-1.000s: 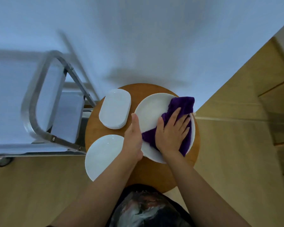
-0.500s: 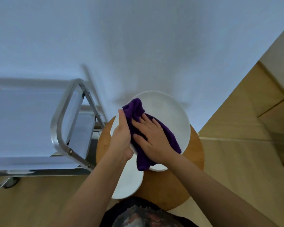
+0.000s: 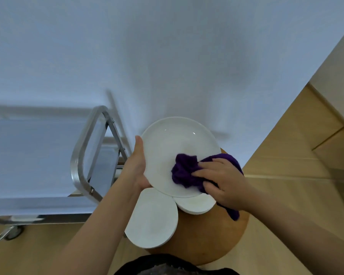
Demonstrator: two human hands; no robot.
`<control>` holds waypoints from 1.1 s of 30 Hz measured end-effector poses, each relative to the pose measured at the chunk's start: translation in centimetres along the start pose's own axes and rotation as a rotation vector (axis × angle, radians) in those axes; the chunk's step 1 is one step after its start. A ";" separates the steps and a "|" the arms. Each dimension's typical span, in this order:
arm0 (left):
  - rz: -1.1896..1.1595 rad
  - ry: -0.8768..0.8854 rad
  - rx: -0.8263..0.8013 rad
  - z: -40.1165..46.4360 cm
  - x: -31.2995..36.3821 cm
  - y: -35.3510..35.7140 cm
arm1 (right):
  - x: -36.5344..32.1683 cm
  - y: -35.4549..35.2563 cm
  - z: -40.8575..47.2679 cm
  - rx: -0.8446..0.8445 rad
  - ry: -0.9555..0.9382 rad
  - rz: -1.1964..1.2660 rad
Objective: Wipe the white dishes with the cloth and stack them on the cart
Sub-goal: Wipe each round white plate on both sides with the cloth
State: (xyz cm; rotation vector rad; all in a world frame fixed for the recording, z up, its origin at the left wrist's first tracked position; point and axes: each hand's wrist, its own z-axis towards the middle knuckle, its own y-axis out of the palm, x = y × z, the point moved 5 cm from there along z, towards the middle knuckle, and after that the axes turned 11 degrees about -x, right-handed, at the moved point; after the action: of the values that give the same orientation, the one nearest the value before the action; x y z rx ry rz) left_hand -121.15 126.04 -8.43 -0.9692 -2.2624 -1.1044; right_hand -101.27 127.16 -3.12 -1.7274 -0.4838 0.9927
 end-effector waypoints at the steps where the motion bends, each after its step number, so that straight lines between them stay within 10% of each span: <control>1: -0.033 -0.006 -0.007 0.0 0.1 0.0 | -0.7 0.1 -0.1 -0.032 -0.012 0.043; 6: 0.062 -0.071 -0.061 0.2 -0.2 1.4 | -3.7 3.3 0.4 -0.470 -0.081 0.291; 24: 0.269 0.089 0.005 -2.1 -2.0 3.7 | 0.6 -1.4 8.0 0.519 0.350 -0.173; 33: 0.227 0.141 0.202 -2.1 -0.5 1.0 | 4.7 0.2 5.7 0.289 0.465 -0.386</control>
State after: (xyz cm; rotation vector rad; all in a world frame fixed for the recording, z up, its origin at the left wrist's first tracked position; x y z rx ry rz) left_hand -119.91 124.63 -7.01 -1.0017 -2.0462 -0.8043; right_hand -103.18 133.85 -5.80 -1.4665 -0.3315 0.3473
